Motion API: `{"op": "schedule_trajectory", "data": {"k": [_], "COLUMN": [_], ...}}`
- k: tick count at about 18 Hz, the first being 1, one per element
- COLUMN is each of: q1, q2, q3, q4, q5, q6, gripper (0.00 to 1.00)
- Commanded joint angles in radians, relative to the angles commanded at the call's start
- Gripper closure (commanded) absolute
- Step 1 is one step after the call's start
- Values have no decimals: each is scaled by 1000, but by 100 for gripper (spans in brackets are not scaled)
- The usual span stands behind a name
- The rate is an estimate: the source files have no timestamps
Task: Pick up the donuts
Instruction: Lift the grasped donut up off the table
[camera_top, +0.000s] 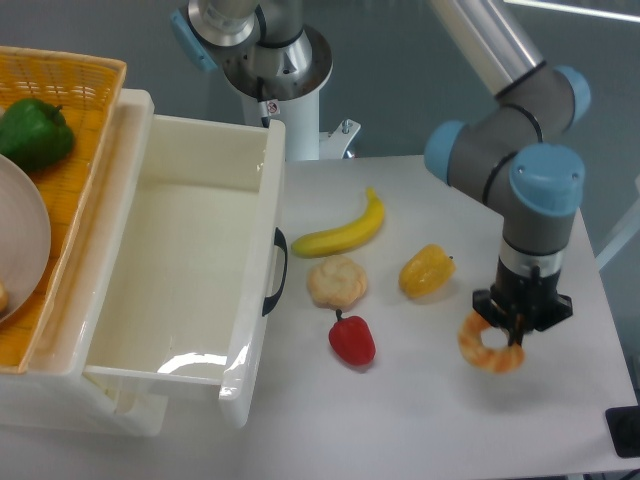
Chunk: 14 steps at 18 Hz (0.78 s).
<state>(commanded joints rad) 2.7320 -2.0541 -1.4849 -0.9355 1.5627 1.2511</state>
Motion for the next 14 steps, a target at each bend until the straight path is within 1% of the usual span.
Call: {"op": "schedule_trajectory", "data": {"k": [2,3,4,6,7,8,9,14], "q1": [3,5,5,5,5,5,3,3], "q2": [5,2,-6,-24,-35,-41,-43,-41], "q3": [24,50,83,155,185,205,212,212], "q4": [-51,-87,-136,-231,-270,-296,-305,-305], "q5": [60,74,80,89,94,99,100,106], "q6": [101,135,160,185,185,185,185,185], "gripper": [96,96,95,95,94,94,94,90]}}
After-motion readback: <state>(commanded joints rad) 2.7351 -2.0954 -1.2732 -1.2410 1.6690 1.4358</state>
